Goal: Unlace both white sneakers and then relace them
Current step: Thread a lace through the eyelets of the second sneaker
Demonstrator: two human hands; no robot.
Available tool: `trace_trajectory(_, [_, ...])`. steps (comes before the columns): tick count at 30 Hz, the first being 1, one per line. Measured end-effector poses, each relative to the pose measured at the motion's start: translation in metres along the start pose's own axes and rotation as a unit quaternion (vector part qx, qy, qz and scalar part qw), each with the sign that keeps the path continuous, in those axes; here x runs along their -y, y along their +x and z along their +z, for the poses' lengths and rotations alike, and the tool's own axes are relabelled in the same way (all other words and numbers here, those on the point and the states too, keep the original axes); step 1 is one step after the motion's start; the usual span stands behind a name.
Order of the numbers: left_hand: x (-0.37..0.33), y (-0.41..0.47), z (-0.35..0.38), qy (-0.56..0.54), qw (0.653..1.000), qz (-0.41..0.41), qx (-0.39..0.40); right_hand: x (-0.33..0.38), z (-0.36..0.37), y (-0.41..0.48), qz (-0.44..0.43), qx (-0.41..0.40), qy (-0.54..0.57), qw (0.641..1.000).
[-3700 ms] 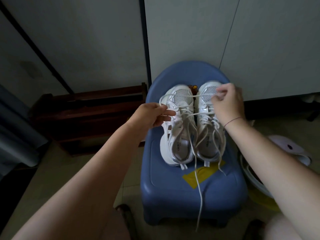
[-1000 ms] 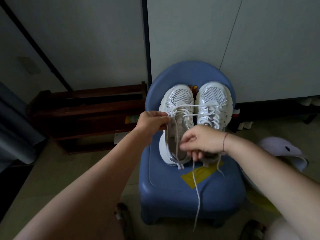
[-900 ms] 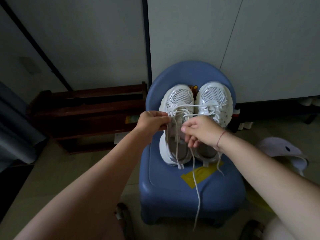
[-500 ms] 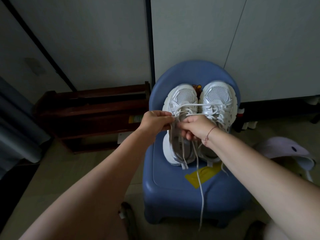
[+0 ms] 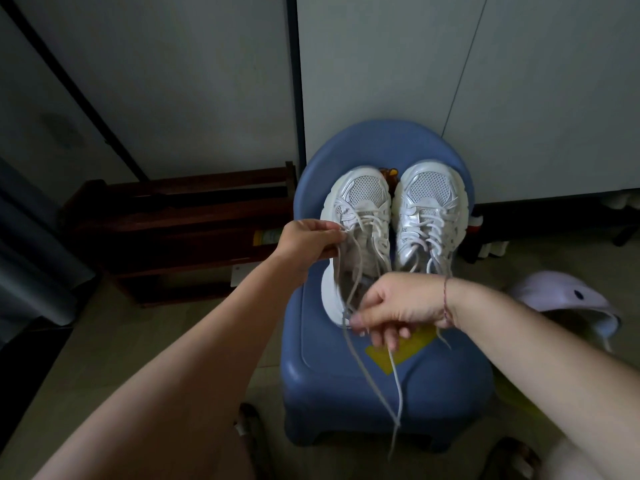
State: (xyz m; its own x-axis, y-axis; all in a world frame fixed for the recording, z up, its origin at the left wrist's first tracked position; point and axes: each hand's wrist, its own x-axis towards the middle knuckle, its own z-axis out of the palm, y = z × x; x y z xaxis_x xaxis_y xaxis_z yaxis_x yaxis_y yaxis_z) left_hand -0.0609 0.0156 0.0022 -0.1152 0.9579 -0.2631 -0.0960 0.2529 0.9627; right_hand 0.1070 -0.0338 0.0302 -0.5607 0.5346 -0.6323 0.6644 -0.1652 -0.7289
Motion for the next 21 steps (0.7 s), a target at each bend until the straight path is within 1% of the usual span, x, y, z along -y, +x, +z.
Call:
trace_trajectory(1, [0.0, 0.0, 0.0, 0.001, 1.0, 0.0, 0.0, 0.001, -0.003, 0.002, -0.018, -0.071, 0.015, 0.997])
trace_trajectory(3, [0.0, 0.001, 0.0, 0.003, 1.0, 0.0, 0.002, 0.003, -0.011, 0.005, -0.079, -0.21, 0.072, 0.972])
trace_trajectory(4, [0.0, 0.001, 0.0, 0.004, 1.0, -0.001, 0.002, 0.004, -0.014, 0.007, -0.107, -0.261, 0.107, 0.954])
trace_trajectory(5, [0.0, 0.001, 0.0, 0.005, 1.0, -0.002, 0.002, 0.006, -0.016, 0.01, -0.126, -0.292, 0.141, 0.938])
trace_trajectory(7, [0.0, 0.001, -0.001, 0.005, 1.0, -0.003, 0.003, 0.009, -0.017, 0.018, -0.132, -0.305, 0.186, 0.925])
trace_trajectory(9, [0.0, 0.002, -0.001, 0.007, 1.0, -0.003, 0.005, 0.013, -0.015, 0.028, -0.114, -0.304, 0.202, 0.924])
trace_trajectory(12, [-0.001, 0.001, -0.001, 0.011, 1.0, -0.002, 0.009, 0.015, -0.015, 0.04, -0.092, -0.31, 0.203, 0.924])
trace_trajectory(17, [-0.001, 0.001, 0.001, 0.011, 1.0, -0.001, 0.011, 0.011, -0.019, 0.042, -0.085, -0.324, 0.184, 0.924])
trace_trajectory(19, [-0.002, 0.0, 0.001, 0.012, 1.0, 0.0, 0.011, 0.011, -0.023, 0.039, -0.085, -0.307, 0.169, 0.933])
trace_trajectory(21, [-0.002, -0.001, 0.002, 0.012, 1.0, 0.001, 0.01, 0.01, -0.026, 0.031, -0.074, -0.257, 0.14, 0.953])
